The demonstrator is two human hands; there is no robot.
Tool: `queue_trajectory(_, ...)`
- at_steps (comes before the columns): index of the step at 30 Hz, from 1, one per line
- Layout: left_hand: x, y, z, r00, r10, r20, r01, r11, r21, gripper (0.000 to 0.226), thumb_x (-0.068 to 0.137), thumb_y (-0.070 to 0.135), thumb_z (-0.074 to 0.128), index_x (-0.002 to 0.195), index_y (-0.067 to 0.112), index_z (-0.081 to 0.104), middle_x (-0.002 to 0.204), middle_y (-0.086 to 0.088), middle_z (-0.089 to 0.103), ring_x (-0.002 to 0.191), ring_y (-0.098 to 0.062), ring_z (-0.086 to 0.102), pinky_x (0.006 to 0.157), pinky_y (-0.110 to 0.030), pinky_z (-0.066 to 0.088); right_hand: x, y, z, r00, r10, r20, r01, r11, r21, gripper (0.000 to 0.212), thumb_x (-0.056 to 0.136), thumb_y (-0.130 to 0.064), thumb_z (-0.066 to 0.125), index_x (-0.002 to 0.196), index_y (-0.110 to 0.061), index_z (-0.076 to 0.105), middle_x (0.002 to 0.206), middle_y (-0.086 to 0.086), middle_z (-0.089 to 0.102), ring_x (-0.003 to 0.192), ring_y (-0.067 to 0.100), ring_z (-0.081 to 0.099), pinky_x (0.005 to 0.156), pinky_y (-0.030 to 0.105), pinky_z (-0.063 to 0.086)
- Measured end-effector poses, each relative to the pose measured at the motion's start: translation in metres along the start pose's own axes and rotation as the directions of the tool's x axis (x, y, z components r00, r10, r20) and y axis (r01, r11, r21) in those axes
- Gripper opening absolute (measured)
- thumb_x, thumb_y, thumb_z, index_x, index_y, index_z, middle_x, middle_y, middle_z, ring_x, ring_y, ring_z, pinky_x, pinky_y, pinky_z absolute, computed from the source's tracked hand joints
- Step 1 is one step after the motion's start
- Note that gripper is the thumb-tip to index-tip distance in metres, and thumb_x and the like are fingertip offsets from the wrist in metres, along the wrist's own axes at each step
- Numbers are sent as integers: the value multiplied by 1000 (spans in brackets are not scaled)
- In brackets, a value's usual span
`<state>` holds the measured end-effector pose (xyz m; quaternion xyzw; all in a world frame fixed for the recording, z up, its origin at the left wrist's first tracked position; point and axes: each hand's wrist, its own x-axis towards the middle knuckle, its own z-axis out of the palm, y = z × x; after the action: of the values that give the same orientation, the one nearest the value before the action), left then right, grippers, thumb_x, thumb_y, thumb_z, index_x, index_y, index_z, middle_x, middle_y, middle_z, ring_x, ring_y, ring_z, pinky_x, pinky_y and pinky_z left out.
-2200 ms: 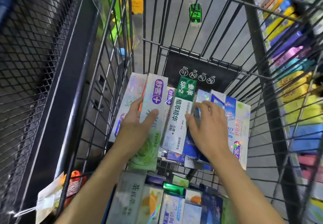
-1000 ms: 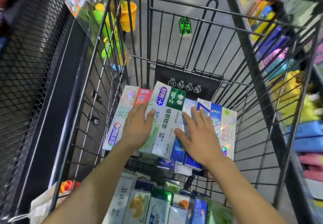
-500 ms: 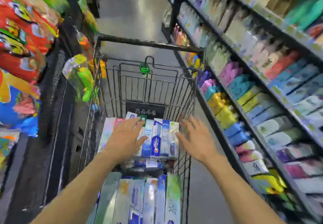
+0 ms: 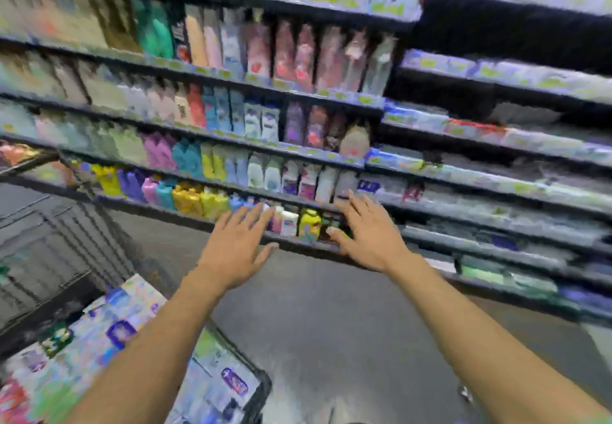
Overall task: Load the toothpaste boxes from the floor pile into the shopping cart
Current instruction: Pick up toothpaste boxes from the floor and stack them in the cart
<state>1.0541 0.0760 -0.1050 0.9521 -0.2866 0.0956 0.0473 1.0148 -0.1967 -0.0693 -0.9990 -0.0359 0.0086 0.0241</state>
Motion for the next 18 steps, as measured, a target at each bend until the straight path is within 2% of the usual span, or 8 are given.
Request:
queue_trajectory(3, 47, 81, 3, 981, 196, 12, -196, 981, 6, 73, 92, 59, 33, 144, 14, 53, 141, -11, 60, 128, -35, 58, 103, -53, 48, -75, 81, -14, 974, 223, -27, -222, 975, 30, 101, 80, -76, 2, 158, -19, 31, 167, 10, 19, 154, 31, 14, 126, 46, 11)
queue_trajectory(5, 74, 142, 7, 948, 318, 11, -318, 948, 5, 72, 91, 59, 32, 145, 15, 52, 142, -9, 59, 129, -34, 57, 105, -53, 46, -131, 129, -16, 935, 352, -46, -350, 935, 57, 91, 89, -76, 13, 159, -20, 28, 168, 9, 15, 155, 30, 10, 126, 45, 9)
queue_trajectory(7, 95, 209, 13, 905, 425, 9, -425, 905, 11, 69, 92, 57, 37, 145, 15, 52, 143, -9, 59, 130, -33, 56, 105, -52, 45, -191, 175, -12, 881, 467, -78, -463, 884, 64, 78, 98, -68, 29, 157, -17, 31, 167, 12, 19, 154, 31, 15, 125, 43, 12)
queue_trajectory(10, 113, 319, 25, 826, 564, -10, -564, 826, 3, 64, 95, 50, 50, 147, 14, 51, 148, -9, 54, 138, -32, 50, 108, -52, 41, -283, 237, -6, 771, 626, -118, -619, 780, 90, 84, 94, -71, 25, 153, -13, 40, 161, 18, 31, 149, 35, 28, 122, 42, 18)
queue_trajectory(14, 113, 470, 40, 715, 699, 16, -698, 716, -16, 64, 97, 49, 54, 149, 13, 47, 152, -9, 50, 141, -31, 44, 111, -50, 36, -401, 315, 9, 629, 773, -89, -755, 634, 169, 72, 101, -63, 36, 157, -19, 32, 167, 11, 18, 153, 30, 17, 125, 43, 16)
queue_trajectory(18, 103, 606, 57, 636, 769, 63, -768, 639, -44, 69, 99, 53, 48, 156, 17, 34, 161, -6, 37, 148, -29, 33, 119, -49, 27, -497, 383, 22, 531, 846, -43, -829, 530, 178, 78, 97, -71, 27, 157, -20, 30, 167, 11, 17, 153, 31, 19, 124, 46, 20)
